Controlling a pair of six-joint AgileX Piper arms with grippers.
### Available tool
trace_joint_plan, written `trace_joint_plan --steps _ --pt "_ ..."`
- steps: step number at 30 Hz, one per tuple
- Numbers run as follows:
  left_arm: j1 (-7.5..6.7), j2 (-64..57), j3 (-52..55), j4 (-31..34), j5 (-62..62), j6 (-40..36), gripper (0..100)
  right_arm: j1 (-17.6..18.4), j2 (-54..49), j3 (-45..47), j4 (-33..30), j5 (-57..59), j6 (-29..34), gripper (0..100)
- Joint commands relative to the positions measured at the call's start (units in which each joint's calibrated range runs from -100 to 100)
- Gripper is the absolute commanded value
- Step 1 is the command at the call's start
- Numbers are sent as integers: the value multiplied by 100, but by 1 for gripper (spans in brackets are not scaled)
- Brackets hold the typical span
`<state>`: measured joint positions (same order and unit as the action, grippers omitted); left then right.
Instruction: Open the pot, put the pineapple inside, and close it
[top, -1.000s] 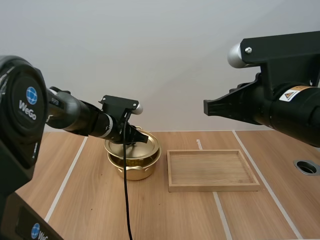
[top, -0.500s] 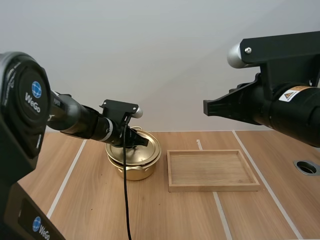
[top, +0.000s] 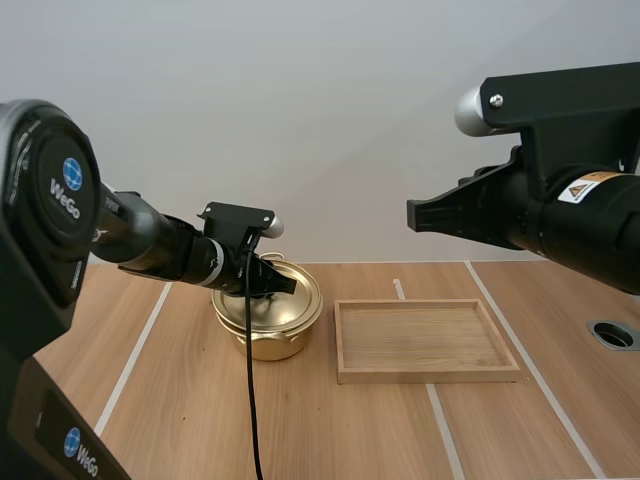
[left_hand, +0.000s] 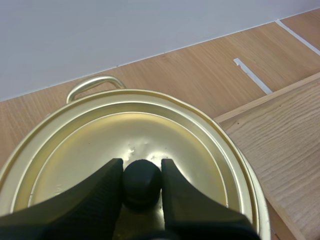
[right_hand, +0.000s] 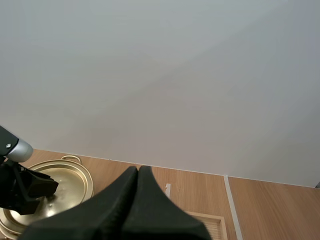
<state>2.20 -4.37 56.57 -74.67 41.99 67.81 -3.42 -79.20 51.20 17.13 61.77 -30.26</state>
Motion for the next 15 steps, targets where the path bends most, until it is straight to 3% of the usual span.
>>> trace_joint_plan --steps 1,8,15 --pt "-38 359 338 357 631 -96 0 -17 -59 -1 -1 -32 5 0" --pt "-38 359 338 1025 1136 -584 0 -17 -59 -1 -1 -32 5 0" --pt "-30 332 338 1064 1782 -674 0 -17 -59 -1 -1 -32 5 0"
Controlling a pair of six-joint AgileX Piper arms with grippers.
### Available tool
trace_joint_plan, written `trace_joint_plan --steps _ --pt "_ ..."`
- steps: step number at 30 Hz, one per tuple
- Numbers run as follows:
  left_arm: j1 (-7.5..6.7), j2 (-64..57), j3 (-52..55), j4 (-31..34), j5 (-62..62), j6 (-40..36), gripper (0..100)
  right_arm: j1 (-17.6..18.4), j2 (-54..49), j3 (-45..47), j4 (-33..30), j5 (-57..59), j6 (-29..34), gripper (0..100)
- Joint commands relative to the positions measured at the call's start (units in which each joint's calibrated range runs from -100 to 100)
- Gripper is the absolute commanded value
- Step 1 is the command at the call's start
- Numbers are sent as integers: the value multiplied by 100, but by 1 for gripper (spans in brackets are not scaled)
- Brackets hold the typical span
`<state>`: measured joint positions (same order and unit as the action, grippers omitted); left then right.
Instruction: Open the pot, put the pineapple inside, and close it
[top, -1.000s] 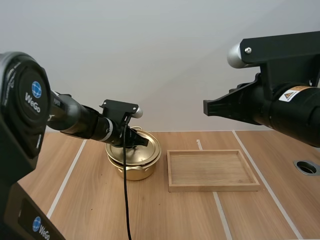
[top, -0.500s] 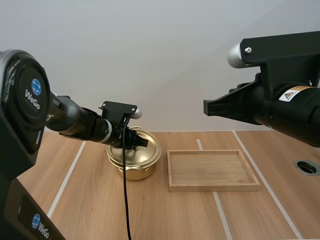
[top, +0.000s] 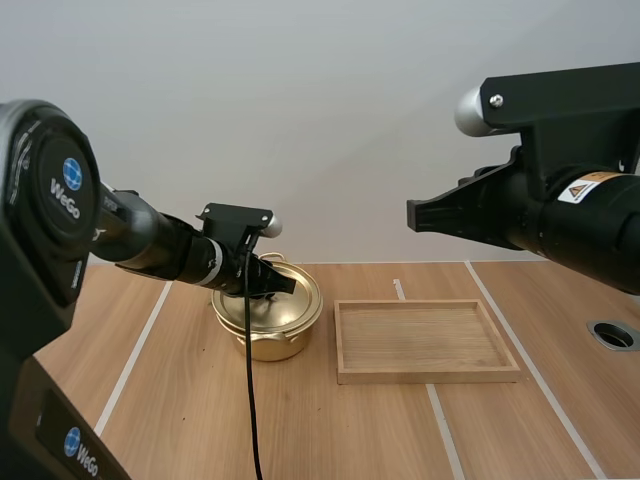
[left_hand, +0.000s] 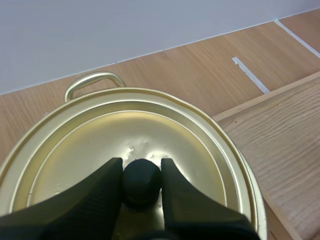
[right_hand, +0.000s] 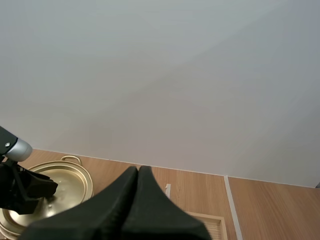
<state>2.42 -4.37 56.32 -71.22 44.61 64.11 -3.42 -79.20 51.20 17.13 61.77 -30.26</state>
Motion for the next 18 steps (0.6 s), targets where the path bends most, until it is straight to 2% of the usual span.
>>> trace_joint_plan --steps 1,8,18 --pt "-53 296 363 719 1518 -303 0 -17 -59 -1 -1 -32 5 0" --pt "-53 -98 363 1035 1957 -480 0 -17 -59 -1 -1 -32 5 0" --pt "-53 -172 363 917 972 -299 0 -17 -59 -1 -1 -32 5 0"
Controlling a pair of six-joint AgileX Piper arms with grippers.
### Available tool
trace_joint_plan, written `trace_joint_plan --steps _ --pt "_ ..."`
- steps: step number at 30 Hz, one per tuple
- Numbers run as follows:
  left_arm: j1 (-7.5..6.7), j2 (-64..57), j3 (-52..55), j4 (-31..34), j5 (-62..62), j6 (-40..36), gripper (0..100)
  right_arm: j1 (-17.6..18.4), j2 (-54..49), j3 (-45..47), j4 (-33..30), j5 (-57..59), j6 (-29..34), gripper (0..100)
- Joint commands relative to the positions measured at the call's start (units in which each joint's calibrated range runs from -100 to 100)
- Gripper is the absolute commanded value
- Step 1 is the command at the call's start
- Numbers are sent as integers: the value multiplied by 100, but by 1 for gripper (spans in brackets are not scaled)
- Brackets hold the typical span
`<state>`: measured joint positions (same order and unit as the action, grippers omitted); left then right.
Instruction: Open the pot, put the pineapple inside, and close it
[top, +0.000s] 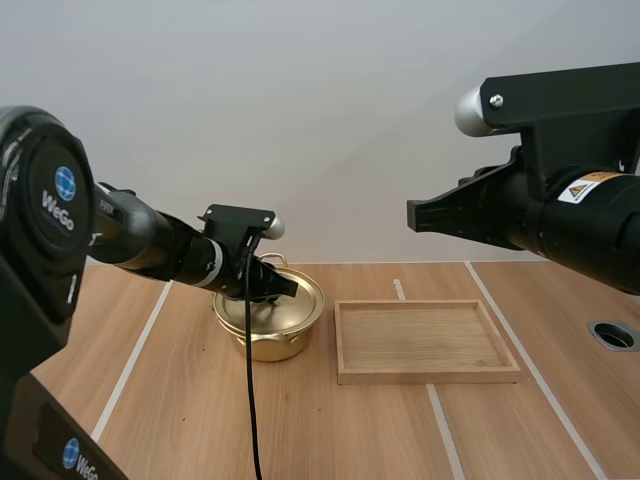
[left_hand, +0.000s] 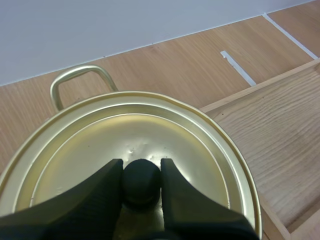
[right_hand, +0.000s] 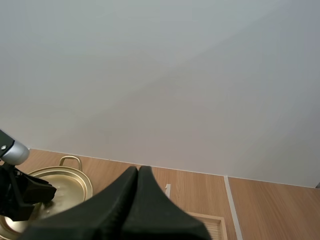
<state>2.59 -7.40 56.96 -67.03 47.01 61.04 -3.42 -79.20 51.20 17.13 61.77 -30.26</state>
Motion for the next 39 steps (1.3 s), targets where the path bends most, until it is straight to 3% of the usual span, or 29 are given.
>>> trace_joint_plan --steps 1,9,14,31,33,35,37,38,39 --pt "-69 145 299 486 673 24 0 -17 -59 -1 -1 -32 5 0" --pt "-69 145 342 360 544 104 0 -17 -59 -1 -1 -32 5 0" --pt "-69 154 694 -157 17 636 0 -17 -59 -1 -1 -32 5 0" --pt "-69 154 730 -161 -641 649 2 -17 -59 -1 -1 -32 5 0" --pt "-69 154 716 -161 -689 673 18 -17 -59 -1 -1 -32 5 0" --pt "-69 154 689 -150 -689 674 46 -17 -59 -1 -1 -32 5 0" --pt "-69 154 630 -188 -592 674 86 -17 -59 -1 -1 -32 5 0" --pt "-69 154 614 -246 -570 664 100 -17 -59 -1 -1 -32 5 0" --pt "-69 154 597 -338 -555 654 100 -17 -59 -1 -1 -32 5 0"
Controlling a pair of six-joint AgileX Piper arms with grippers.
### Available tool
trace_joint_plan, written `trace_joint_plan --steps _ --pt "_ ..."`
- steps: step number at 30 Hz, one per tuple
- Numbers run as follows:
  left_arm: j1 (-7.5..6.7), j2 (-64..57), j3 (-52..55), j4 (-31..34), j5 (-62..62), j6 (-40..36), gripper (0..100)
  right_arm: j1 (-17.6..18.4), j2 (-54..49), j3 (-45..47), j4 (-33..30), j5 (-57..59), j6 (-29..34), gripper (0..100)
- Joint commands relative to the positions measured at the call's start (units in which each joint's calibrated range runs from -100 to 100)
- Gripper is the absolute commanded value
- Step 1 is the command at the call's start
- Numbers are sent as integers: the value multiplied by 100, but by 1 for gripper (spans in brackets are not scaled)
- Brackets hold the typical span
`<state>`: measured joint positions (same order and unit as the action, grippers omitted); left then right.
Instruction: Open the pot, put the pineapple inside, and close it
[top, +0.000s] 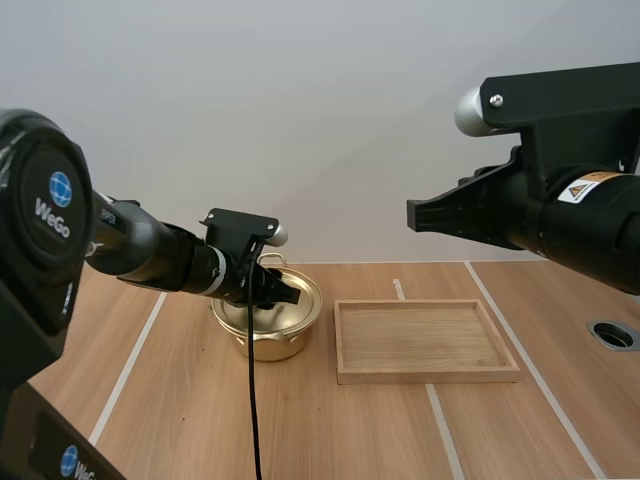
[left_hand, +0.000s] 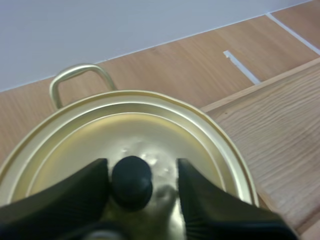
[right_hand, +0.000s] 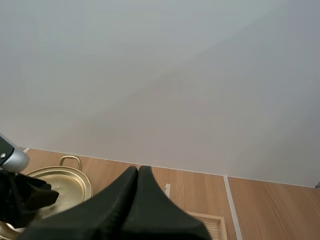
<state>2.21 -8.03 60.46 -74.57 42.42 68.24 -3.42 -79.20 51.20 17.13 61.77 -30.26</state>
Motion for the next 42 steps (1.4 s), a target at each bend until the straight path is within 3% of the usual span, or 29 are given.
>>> trace_joint_plan --steps 1,10,17,22,27,36,42 --pt "-31 217 222 339 -96 -66 100 -17 -59 -1 -1 -32 5 0" --pt "-31 142 -43 181 154 -66 100 -17 -59 -1 -1 -32 5 0" --pt "-31 -553 -309 60 137 -66 100 -17 -59 -1 -1 -32 5 0" --pt "-31 -1131 -349 -482 138 -78 100 -17 -59 -1 1 392 5 0" --pt "-31 -1312 -384 -470 138 -60 100 -17 -59 -1 1 650 5 0" --pt "-31 -1734 -384 -477 243 -284 100 -17 -59 -17 -40 181 -4 0" --pt "-31 -2475 -587 -490 93 -284 100 -17 -59 -17 -215 -866 -25 0"
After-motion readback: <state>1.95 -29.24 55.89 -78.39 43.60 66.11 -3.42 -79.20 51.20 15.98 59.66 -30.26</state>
